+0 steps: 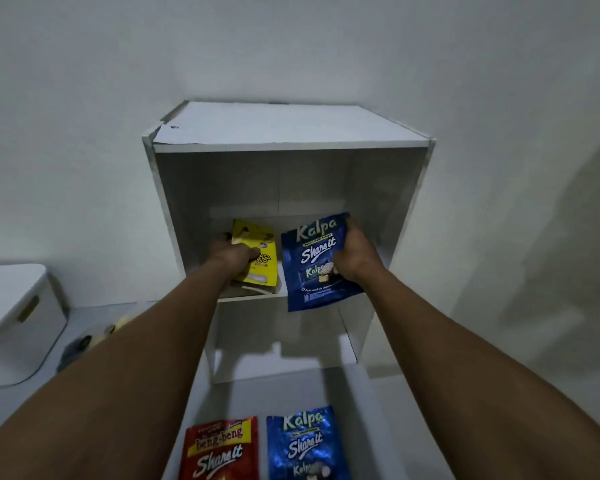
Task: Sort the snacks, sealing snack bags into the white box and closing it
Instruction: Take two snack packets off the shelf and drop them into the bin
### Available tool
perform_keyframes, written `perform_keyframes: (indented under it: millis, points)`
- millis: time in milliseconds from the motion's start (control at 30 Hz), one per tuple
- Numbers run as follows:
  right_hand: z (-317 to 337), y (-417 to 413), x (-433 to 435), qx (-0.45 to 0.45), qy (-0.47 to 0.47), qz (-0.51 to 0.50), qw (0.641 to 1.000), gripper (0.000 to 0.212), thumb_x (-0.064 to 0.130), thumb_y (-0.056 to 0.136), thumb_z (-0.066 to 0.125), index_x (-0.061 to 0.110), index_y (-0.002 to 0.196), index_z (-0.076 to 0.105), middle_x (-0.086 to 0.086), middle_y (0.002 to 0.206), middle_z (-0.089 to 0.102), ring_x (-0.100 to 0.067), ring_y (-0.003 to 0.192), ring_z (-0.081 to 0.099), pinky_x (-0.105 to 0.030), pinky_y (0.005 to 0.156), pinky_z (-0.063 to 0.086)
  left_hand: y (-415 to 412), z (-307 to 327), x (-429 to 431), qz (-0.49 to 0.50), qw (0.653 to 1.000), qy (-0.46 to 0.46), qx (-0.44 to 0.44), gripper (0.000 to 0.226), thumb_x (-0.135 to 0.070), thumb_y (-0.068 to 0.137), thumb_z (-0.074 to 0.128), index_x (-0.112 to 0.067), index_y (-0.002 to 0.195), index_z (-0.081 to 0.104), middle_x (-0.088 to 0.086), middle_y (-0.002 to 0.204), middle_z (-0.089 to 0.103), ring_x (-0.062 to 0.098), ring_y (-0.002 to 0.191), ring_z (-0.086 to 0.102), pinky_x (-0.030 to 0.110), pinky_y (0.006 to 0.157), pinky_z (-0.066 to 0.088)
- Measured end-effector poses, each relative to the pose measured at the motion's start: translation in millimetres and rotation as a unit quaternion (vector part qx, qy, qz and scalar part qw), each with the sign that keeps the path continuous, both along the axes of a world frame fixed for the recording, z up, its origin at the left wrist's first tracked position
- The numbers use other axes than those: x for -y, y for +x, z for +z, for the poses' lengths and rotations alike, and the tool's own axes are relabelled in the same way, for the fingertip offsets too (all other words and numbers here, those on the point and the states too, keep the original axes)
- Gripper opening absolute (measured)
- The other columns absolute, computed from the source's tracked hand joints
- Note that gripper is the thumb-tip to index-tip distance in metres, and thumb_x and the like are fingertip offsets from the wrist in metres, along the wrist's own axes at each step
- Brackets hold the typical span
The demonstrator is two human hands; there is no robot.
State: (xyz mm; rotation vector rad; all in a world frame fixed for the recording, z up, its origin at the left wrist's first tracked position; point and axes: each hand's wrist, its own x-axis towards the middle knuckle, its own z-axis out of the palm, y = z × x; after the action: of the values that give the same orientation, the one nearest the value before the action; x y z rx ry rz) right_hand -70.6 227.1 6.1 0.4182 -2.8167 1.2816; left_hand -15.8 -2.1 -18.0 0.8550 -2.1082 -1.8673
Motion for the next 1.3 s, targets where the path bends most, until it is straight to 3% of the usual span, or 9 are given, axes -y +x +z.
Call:
perform_keyframes:
  millis: [200, 333, 433, 567, 667, 800, 967, 1200, 1300]
  points:
    - [19.7, 81.5, -29.9, -0.011, -0.026, -0.051, 0.998, 0.060, -0.003, 0.085, 0.062, 0.020, 0.137, 0.042, -0.004, 0.116, 0.063, -0.019, 0.097, 0.059, -0.028, 0.078, 0.044, 56.6, 26.5, -28.0, -0.078, 0.997, 0.028, -0.006, 0.044, -0.006, 0.083, 0.075, -0.019, 0.121, 0.057, 0.007, 0.109, 0.071, 0.035, 0.089, 0.072, 0.043, 0.053, 0.061]
    - [25.5, 137.5, -59.3, -0.023, -0.036, -0.104, 0.994, 0.062, 0.002, 0.089, 0.059, 0.021, 0.146, 0.041, -0.006, 0.131, 0.061, -0.027, 0.114, 0.060, -0.025, 0.083, 0.043, 78.5, 29.6, -49.7, -0.130, 0.991, 0.017, -0.040, 0.061, -0.007, 0.075, 0.081, -0.015, 0.131, 0.057, 0.008, 0.114, 0.071, 0.030, 0.094, 0.072, 0.052, 0.082, 0.059]
    - [21.7, 171.9, -90.0, -0.031, -0.035, -0.169, 0.985, 0.046, 0.007, 0.093, 0.057, 0.016, 0.138, 0.051, -0.007, 0.128, 0.064, -0.024, 0.103, 0.060, -0.023, 0.078, 0.039, 94.2, 29.9, -80.1, -0.166, 0.983, 0.029, -0.069, 0.063, -0.008, 0.071, 0.085, -0.015, 0.128, 0.060, 0.006, 0.114, 0.071, 0.025, 0.088, 0.072, 0.046, 0.073, 0.062]
    - [8.2, 210.7, -142.4, -0.018, -0.036, -0.259, 0.965, 0.024, 0.014, 0.096, 0.056, 0.011, 0.117, 0.066, -0.009, 0.110, 0.070, -0.021, 0.088, 0.060, -0.023, 0.064, 0.039, 106.8, 19.1, -127.8, -0.238, 0.968, 0.036, -0.070, 0.075, -0.017, 0.061, 0.090, -0.023, 0.130, 0.061, 0.004, 0.115, 0.072, 0.027, 0.096, 0.072, 0.049, 0.087, 0.058]
    - [-4.7, 234.5, -176.9, -0.008, -0.043, -0.305, 0.951, 0.022, 0.015, 0.096, 0.058, 0.011, 0.116, 0.068, -0.008, 0.108, 0.071, -0.021, 0.088, 0.060, -0.024, 0.071, 0.039, 118.3, 11.4, -163.9, -0.273, 0.959, 0.048, -0.056, 0.081, -0.016, 0.062, 0.090, -0.024, 0.135, 0.056, 0.005, 0.121, 0.069, 0.027, 0.097, 0.071, 0.048, 0.086, 0.058]
    - [-28.7, 269.8, -230.2, 0.010, -0.043, -0.368, 0.929, 0.023, 0.013, 0.094, 0.059, 0.010, 0.115, 0.068, -0.009, 0.106, 0.071, -0.021, 0.088, 0.061, -0.025, 0.073, 0.039, 131.4, -8.4, -220.1, -0.345, 0.934, 0.087, -0.025, 0.069, -0.007, 0.076, 0.081, -0.025, 0.136, 0.053, 0.005, 0.114, 0.072, 0.025, 0.084, 0.073, 0.044, 0.071, 0.061]
    - [-69.1, 304.0, -291.4, 0.053, -0.043, -0.430, 0.900, 0.025, 0.012, 0.091, 0.059, 0.013, 0.115, 0.068, -0.008, 0.104, 0.071, -0.021, 0.086, 0.060, -0.024, 0.070, 0.038, 141.0, -52.2, -291.8, -0.392, 0.916, 0.082, -0.002, 0.073, -0.009, 0.073, 0.084, -0.028, 0.137, 0.055, 0.003, 0.116, 0.072, 0.026, 0.093, 0.072, 0.050, 0.086, 0.057]
    - [-169.8, 323.7, -379.2, 0.077, -0.049, -0.486, 0.869, 0.046, 0.008, 0.088, 0.061, 0.027, 0.130, 0.063, -0.005, 0.104, 0.073, -0.020, 0.085, 0.065, -0.025, 0.072, 0.043, 147.7, -140.5, -400.8, -0.444, 0.888, 0.102, 0.065, 0.071, -0.003, 0.082, 0.076, -0.029, 0.142, 0.049, 0.001, 0.112, 0.070, 0.013, 0.072, 0.069, 0.031, 0.057, 0.057]
    - [-230.4, 321.6, -418.4, 0.096, -0.052, -0.496, 0.861, 0.056, 0.007, 0.088, 0.061, 0.032, 0.138, 0.057, -0.007, 0.083, 0.071, -0.015, 0.066, 0.058, -0.024, 0.059, 0.041, 145.6, -193.1, -446.5, -0.455, 0.880, 0.101, 0.092, 0.065, -0.003, 0.082, 0.076, -0.028, 0.138, 0.055, 0.001, 0.114, 0.072, 0.014, 0.072, 0.071, 0.032, 0.045, 0.056]
